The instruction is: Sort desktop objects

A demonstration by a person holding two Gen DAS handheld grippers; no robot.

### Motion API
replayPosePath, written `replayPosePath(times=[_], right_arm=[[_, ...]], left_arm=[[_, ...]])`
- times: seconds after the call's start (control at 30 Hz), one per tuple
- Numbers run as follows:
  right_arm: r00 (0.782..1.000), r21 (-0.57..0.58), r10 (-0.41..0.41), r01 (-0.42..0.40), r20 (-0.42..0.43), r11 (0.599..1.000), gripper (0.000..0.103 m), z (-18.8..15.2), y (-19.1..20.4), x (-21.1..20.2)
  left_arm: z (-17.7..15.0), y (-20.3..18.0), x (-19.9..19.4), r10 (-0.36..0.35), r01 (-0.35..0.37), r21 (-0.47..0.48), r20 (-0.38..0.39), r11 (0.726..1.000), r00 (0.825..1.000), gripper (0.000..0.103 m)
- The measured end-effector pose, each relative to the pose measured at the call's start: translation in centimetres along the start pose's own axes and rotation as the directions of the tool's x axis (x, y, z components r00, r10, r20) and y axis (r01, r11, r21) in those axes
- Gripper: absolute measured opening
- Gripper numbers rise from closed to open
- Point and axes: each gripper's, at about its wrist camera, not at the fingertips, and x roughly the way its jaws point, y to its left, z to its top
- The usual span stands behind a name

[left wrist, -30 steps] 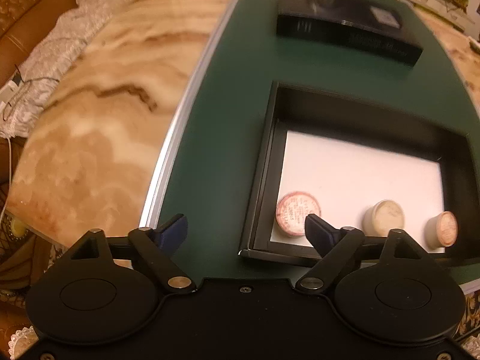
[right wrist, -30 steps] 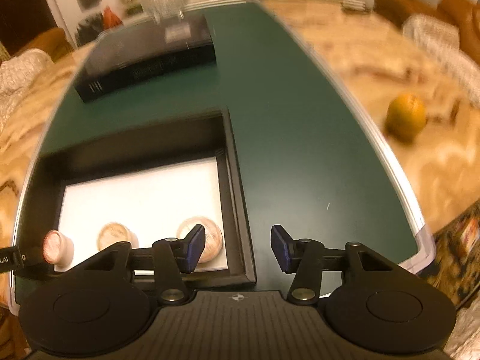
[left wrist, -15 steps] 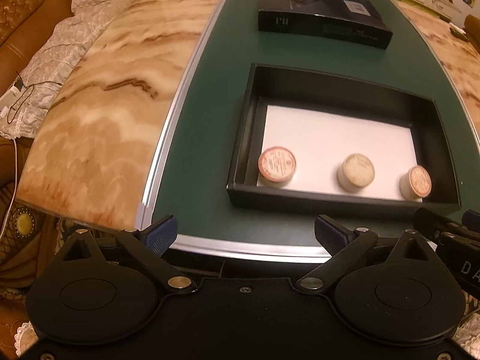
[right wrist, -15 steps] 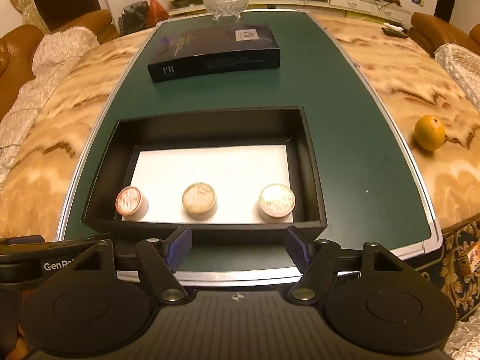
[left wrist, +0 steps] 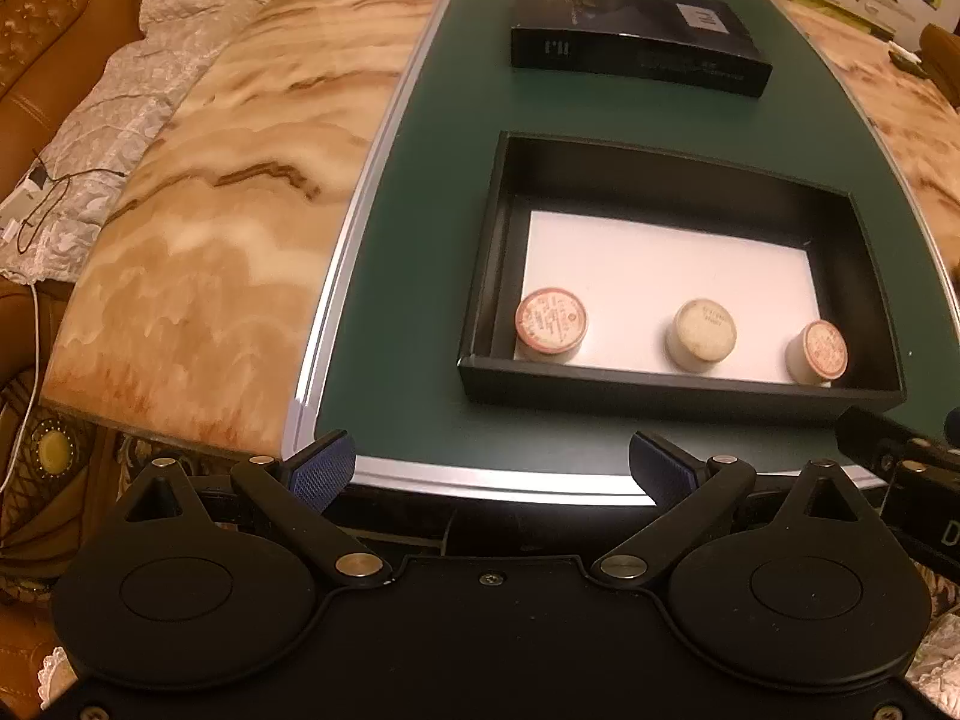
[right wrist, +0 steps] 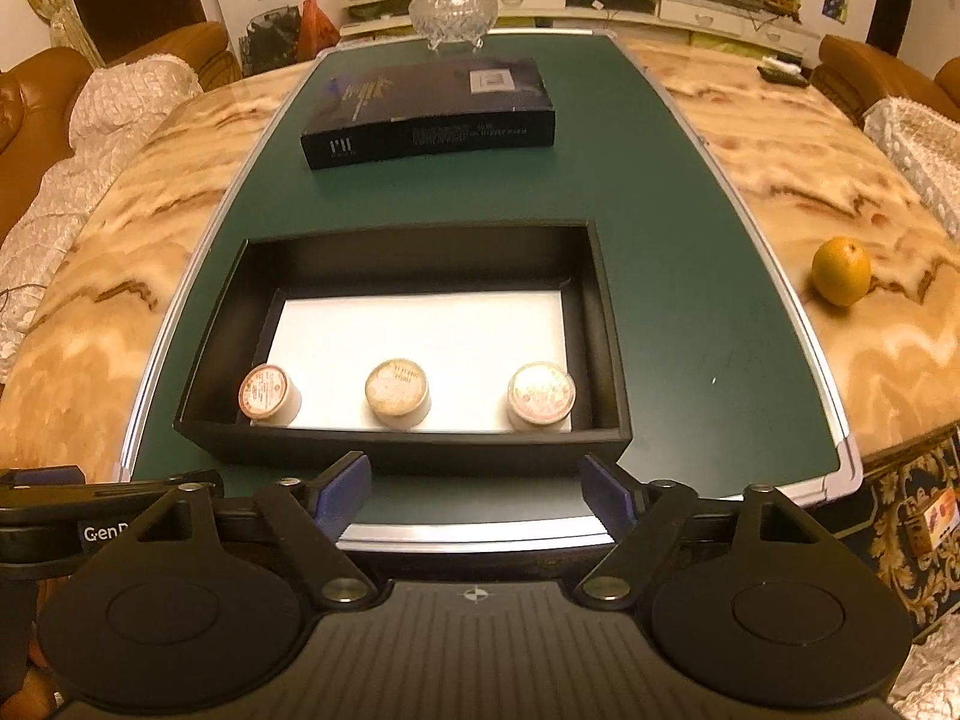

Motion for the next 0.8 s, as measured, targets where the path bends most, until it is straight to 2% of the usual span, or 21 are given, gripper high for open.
replayPosePath(times=[0.23, 0.37, 0.47, 0.63, 0.7, 0.8], right_arm=[[0.999, -0.033, 0.029, -0.028, 0.022, 0.999, 0.084, 3.3, -0.5, 0.3], [0.998, -0.05, 0.057, -0.055, 0.026, 0.997, 0.084, 6.4, -1.3, 1.0], [0.997, -0.064, 0.064, -0.062, 0.034, 0.996, 0.086, 9.5, -2.2, 2.1], [0.995, -0.05, 0.096, -0.094, 0.039, 0.994, 0.088, 15.3, -4.9, 6.7], [0.992, -0.034, 0.114, -0.113, 0.047, 0.993, 0.088, 17.7, -6.2, 8.9], [0.988, -0.011, 0.142, -0.141, 0.059, 0.99, 0.091, 21.3, -8.1, 12.4]], left_arm=[[3.3, -0.3, 0.2, -0.041, 0.041, 0.028, -0.013, 0.999, 0.999, 0.1], [6.7, -0.7, 0.9, -0.047, 0.049, 0.074, -0.016, 0.996, 0.999, 0.1], [10.1, -0.4, 2.1, -0.037, 0.038, 0.07, -0.012, 0.997, 0.999, 0.1], [16.2, 0.4, 5.9, -0.032, 0.033, 0.035, -0.031, 0.999, 0.999, 0.1], [18.8, 0.9, 7.4, -0.016, 0.016, 0.02, -0.016, 1.0, 1.0, 0.099], [22.8, 1.2, 9.7, -0.028, 0.028, 0.001, 0.007, 1.0, 1.0, 0.099]])
